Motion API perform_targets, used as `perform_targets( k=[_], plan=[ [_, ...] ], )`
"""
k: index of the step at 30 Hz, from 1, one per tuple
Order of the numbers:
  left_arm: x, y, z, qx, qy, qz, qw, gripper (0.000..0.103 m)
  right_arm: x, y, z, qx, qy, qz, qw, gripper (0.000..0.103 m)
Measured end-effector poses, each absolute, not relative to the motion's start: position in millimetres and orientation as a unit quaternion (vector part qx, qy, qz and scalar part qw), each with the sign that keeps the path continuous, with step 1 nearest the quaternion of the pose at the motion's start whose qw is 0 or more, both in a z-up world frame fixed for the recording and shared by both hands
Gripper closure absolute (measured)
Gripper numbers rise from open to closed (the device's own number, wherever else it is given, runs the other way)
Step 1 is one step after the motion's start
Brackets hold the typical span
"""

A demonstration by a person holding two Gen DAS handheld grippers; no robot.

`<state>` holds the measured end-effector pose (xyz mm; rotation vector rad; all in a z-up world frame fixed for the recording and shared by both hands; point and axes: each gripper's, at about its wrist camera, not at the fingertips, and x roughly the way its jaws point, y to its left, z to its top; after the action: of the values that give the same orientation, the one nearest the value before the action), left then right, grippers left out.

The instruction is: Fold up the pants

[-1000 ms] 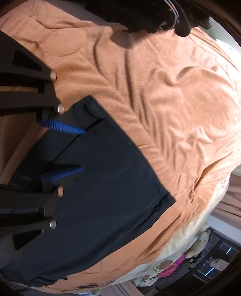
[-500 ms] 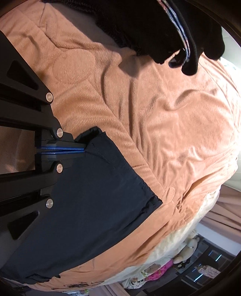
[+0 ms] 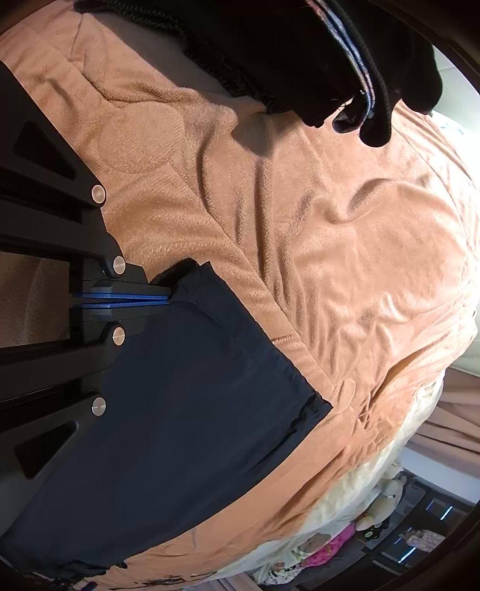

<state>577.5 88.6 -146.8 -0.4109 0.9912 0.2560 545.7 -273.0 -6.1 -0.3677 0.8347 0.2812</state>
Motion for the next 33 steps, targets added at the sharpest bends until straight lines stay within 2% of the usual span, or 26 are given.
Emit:
perform_targets(
  k=[3, 5, 7, 13, 15, 16, 18, 20, 21, 22, 23, 33],
  plan=[
    [579, 87, -148, -0.189, 0.474, 0.12, 0.852, 0.102, 559, -264, -10, -0.187, 0.405, 0.157, 0.881, 0.03],
    [578, 87, -149, -0.188, 0.475, 0.119, 0.852, 0.102, 570, -257, -14, -0.195, 0.41, 0.176, 0.873, 0.041],
    [579, 87, -149, -0.185, 0.476, 0.118, 0.852, 0.102, 583, -248, -19, -0.202, 0.419, 0.191, 0.864, 0.046],
    [581, 87, -151, -0.18, 0.478, 0.116, 0.852, 0.102, 607, -227, -29, -0.205, 0.439, 0.221, 0.846, 0.046],
    [581, 87, -152, -0.18, 0.479, 0.115, 0.851, 0.102, 613, -220, -36, -0.21, 0.45, 0.229, 0.837, 0.053],
    [582, 87, -152, -0.179, 0.48, 0.115, 0.851, 0.102, 615, -217, -38, -0.209, 0.456, 0.235, 0.833, 0.06],
    [582, 86, -152, -0.179, 0.48, 0.114, 0.851, 0.102, 617, -213, -42, -0.218, 0.458, 0.237, 0.829, 0.061],
    [582, 86, -153, -0.18, 0.48, 0.114, 0.851, 0.102, 617, -210, -44, -0.224, 0.462, 0.248, 0.822, 0.077],
    [582, 86, -153, -0.181, 0.48, 0.114, 0.851, 0.102, 617, -208, -43, -0.227, 0.461, 0.248, 0.821, 0.082],
    [582, 86, -152, -0.182, 0.479, 0.114, 0.851, 0.102, 615, -206, -41, -0.233, 0.457, 0.246, 0.822, 0.094],
    [582, 86, -152, -0.181, 0.479, 0.114, 0.851, 0.102, 613, -205, -37, -0.24, 0.45, 0.243, 0.825, 0.101],
    [587, 83, -152, -0.164, 0.478, 0.112, 0.856, 0.102, 616, -195, -29, -0.268, 0.398, 0.167, 0.861, 0.103]
  ],
)
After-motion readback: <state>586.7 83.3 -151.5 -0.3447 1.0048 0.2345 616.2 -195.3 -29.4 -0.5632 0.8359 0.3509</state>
